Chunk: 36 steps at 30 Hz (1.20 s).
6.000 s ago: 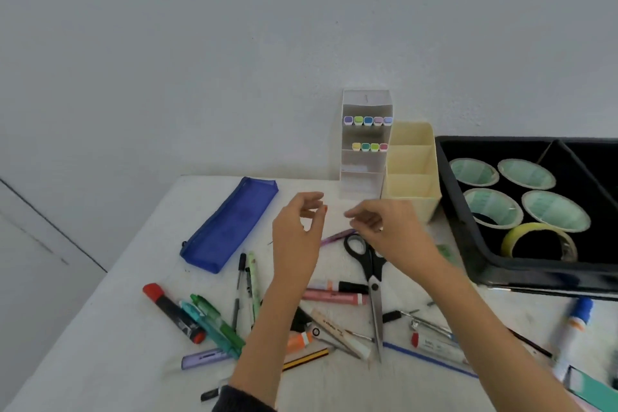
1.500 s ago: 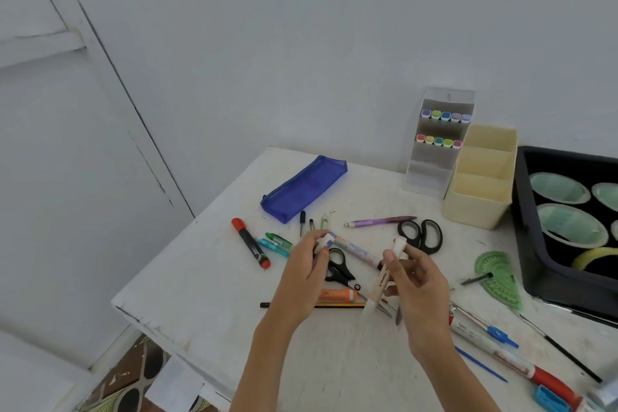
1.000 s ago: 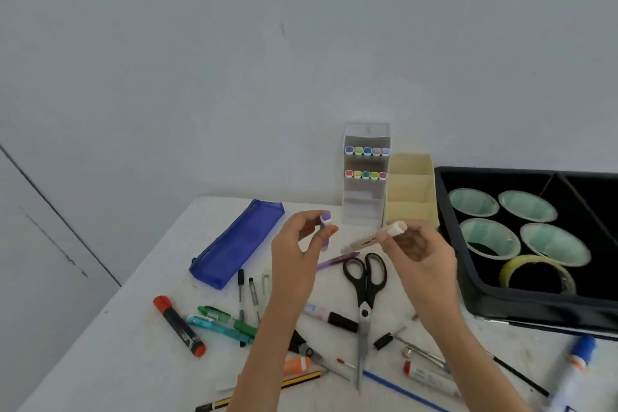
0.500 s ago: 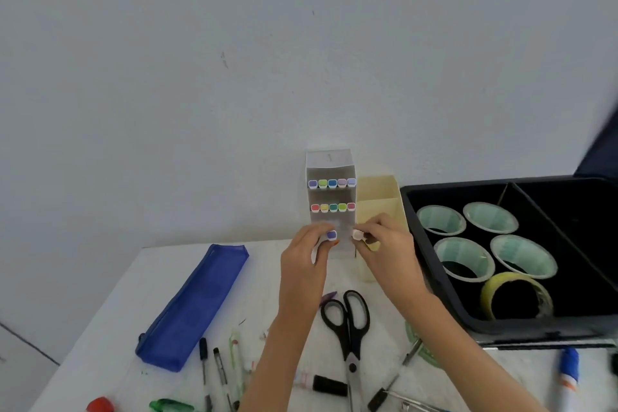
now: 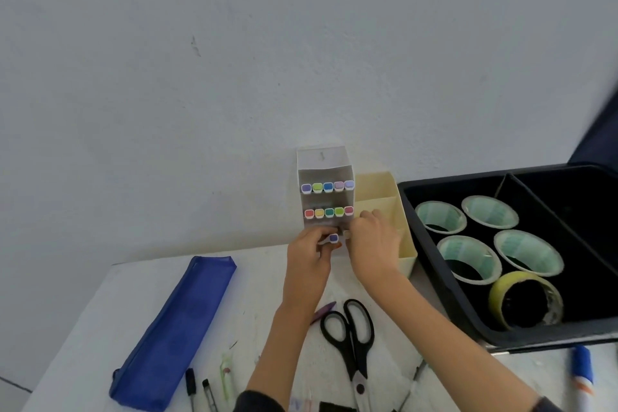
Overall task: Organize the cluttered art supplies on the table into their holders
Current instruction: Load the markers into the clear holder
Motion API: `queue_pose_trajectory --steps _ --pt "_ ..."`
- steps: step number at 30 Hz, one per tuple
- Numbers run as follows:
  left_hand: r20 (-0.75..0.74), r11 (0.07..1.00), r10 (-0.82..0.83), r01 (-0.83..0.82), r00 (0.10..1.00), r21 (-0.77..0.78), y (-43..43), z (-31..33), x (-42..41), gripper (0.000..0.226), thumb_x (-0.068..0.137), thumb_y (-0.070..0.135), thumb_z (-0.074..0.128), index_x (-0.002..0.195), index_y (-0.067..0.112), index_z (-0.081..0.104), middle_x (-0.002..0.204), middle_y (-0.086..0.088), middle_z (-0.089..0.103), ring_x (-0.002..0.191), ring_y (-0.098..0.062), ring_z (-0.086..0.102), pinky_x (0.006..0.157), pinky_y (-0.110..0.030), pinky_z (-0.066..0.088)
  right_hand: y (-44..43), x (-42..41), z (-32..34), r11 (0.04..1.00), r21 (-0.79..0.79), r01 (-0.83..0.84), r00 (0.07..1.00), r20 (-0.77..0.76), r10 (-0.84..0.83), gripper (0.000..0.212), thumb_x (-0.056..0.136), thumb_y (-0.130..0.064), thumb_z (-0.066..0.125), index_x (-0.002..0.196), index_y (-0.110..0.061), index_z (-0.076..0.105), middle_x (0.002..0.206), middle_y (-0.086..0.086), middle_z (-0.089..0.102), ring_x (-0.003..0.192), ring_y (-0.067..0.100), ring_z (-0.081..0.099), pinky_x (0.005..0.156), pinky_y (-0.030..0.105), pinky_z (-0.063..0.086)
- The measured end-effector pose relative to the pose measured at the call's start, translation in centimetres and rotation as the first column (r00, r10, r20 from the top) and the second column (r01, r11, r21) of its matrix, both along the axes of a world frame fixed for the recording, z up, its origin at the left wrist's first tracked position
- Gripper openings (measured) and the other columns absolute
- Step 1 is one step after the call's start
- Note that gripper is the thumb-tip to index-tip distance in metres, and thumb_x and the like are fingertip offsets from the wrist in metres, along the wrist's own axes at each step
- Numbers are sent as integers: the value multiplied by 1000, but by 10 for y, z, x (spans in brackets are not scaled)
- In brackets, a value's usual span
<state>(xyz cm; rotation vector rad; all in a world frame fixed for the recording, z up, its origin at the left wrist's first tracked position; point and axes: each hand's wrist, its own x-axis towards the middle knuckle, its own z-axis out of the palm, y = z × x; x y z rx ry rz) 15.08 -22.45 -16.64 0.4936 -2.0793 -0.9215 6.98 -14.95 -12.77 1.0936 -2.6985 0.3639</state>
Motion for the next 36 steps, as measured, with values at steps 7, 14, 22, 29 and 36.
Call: queue_pose_trajectory --steps 7,14,22,29,36 --pt "69 999 21 -18 997 -34 -7 -7 -20 23 81 -8 60 94 8 68 93 -5 69 83 -13 64 76 -10 47 -5 -8 -16 994 -109 20 991 -129 -34 32 36 -4 88 45 -17 60 51 2 47 54 21 49 45 23 20" --pt "86 999 23 -20 996 -32 -6 -2 -25 24 79 -12 59 94 5 69 92 -6 69 80 -11 61 74 -3 43 0 -17 -21 987 -146 -72 997 1 73 16 81 -9 64 93 -17 72 90 5 52 92 22 46 64 27 31" --pt "123 997 79 -75 989 -35 29 7 4 41 86 -5 55 123 14 57 122 0 58 107 -10 54 93 -18 44 50 17 -8 909 -403 -106 971 157 183 33 83 -8 62 114 -18 64 101 4 55 98 22 50 83 36 46" --pt "51 929 176 -182 983 323 94 15 82 22 89 8 58 107 20 64 100 10 64 89 4 60 70 -8 47 98 70 -11 809 -581 -91 788 455 416 23 84 -2 61 95 -20 71 84 -9 67 70 -4 58 66 7 45" --pt "67 810 402 -388 913 440 126 -6 158 18 89 10 59 93 25 67 86 11 68 80 3 61 69 -6 46 118 118 -41 846 -428 -317 593 607 530 13 83 -11 67 90 -22 72 80 -7 68 66 -1 58 64 11 47"
